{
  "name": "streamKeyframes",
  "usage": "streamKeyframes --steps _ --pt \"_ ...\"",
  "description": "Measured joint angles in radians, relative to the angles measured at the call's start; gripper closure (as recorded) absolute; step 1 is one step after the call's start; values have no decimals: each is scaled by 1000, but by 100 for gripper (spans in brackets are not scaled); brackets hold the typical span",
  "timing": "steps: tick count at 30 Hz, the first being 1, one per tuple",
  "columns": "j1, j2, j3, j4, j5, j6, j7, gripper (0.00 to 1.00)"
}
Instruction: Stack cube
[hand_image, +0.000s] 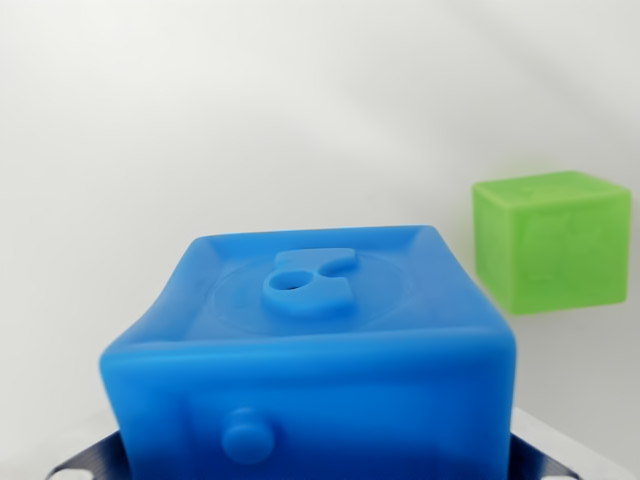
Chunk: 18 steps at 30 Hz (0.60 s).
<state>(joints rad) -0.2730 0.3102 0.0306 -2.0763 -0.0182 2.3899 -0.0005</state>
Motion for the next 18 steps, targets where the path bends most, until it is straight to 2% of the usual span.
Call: streamKeyframes --steps 18 --pt "-41 48 -1 93 0 -45 -85 100"
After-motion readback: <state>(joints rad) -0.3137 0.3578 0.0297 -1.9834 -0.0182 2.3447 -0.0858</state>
